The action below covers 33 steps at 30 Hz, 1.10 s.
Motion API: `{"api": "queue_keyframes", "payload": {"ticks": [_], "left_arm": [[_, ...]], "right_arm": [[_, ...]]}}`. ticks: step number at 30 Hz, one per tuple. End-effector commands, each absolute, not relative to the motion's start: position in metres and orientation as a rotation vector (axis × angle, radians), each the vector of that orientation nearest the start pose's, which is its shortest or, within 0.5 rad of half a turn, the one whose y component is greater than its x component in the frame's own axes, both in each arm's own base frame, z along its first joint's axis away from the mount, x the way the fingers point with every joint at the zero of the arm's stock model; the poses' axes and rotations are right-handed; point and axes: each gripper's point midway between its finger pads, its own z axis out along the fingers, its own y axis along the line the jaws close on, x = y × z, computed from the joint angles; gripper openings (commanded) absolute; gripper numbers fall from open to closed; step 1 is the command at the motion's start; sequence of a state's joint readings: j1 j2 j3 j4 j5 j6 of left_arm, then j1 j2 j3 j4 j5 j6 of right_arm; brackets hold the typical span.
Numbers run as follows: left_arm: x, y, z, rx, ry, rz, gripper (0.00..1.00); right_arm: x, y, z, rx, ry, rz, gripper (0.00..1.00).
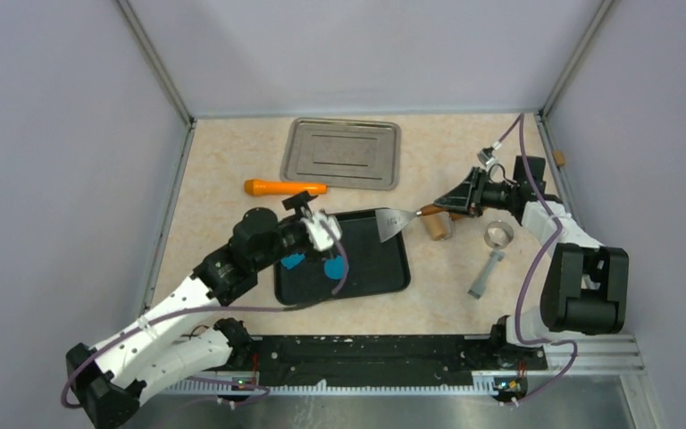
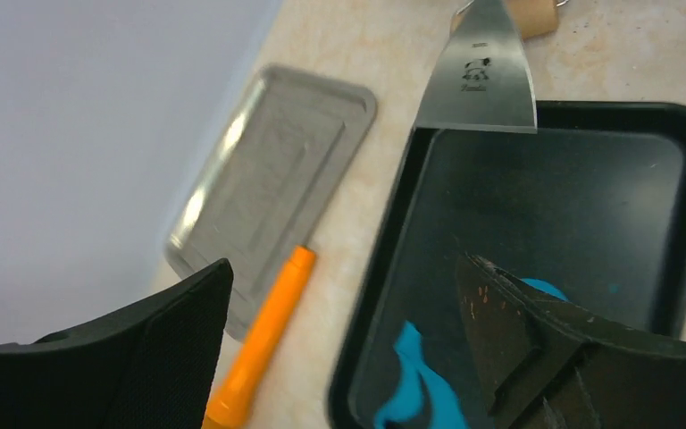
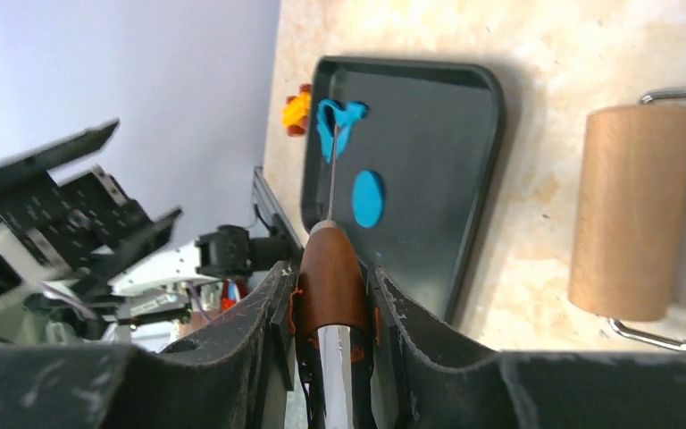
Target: Roll out the dumpling wrappers from the dough
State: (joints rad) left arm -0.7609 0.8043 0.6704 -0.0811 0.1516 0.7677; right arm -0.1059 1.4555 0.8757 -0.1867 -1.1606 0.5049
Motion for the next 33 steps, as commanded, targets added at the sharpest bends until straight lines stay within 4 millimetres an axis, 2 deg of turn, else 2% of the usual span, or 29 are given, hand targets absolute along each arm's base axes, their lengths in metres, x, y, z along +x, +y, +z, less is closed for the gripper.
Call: {"api": "queue_keyframes", "payload": {"ticks": [1, 3, 4, 7, 10, 13, 17, 21, 22, 24, 26, 29, 33], "left_arm": [[0.239, -0.183, 0.199, 0.765, 1.991, -0.332, 0.95], [0.238, -0.176, 0.188, 0.566, 2.129, -0.491, 0.92], [0.24, -0.17, 0.18, 0.48, 2.187, -0.517, 0.91], [0.25, -0.139, 0.152, 0.28, 2.331, -0.457, 0.9], [0.251, -0.126, 0.126, 0.176, 2.469, -0.482, 0.83], [0.257, -0.115, 0.119, 0.077, 2.493, -0.464, 0.83], [0.251, -0.091, 0.099, -0.093, 2.589, -0.356, 0.87], [0.252, -0.081, 0.089, -0.177, 2.629, -0.321, 0.85], [0.253, -0.077, 0.086, -0.2, 2.636, -0.294, 0.84], [0.255, -0.068, 0.082, -0.237, 2.643, -0.227, 0.8], [0.253, -0.07, 0.074, -0.229, 2.664, -0.266, 0.75], [0.251, -0.07, 0.064, -0.257, 2.682, -0.279, 0.62], [0.249, -0.062, 0.049, -0.332, 2.703, -0.213, 0.49]], "right_arm": [[0.305, 0.136, 0.176, -0.114, 2.113, 1.434, 0.0], [0.303, 0.137, 0.169, -0.088, 2.112, 1.436, 0.0], [0.302, 0.137, 0.163, -0.075, 2.12, 1.443, 0.0], [0.3, 0.138, 0.15, -0.054, 2.118, 1.443, 0.0], [0.297, 0.142, 0.138, -0.042, 2.129, 1.469, 0.0], [0.299, 0.149, 0.13, -0.077, 2.133, 1.452, 0.0], [0.303, 0.16, 0.116, -0.068, 2.131, 1.484, 0.0], [0.308, 0.163, 0.104, -0.065, 2.149, 1.48, 0.0], [0.305, 0.169, 0.102, -0.09, 2.16, 1.49, 0.0], [0.302, 0.175, 0.097, -0.127, 2.18, 1.502, 0.0], [0.298, 0.177, 0.09, -0.13, 2.205, 1.504, 0.0], [0.295, 0.177, 0.083, -0.131, 2.232, 1.503, 0.0], [0.288, 0.177, 0.078, -0.155, 2.261, 1.499, 0.0]]}}
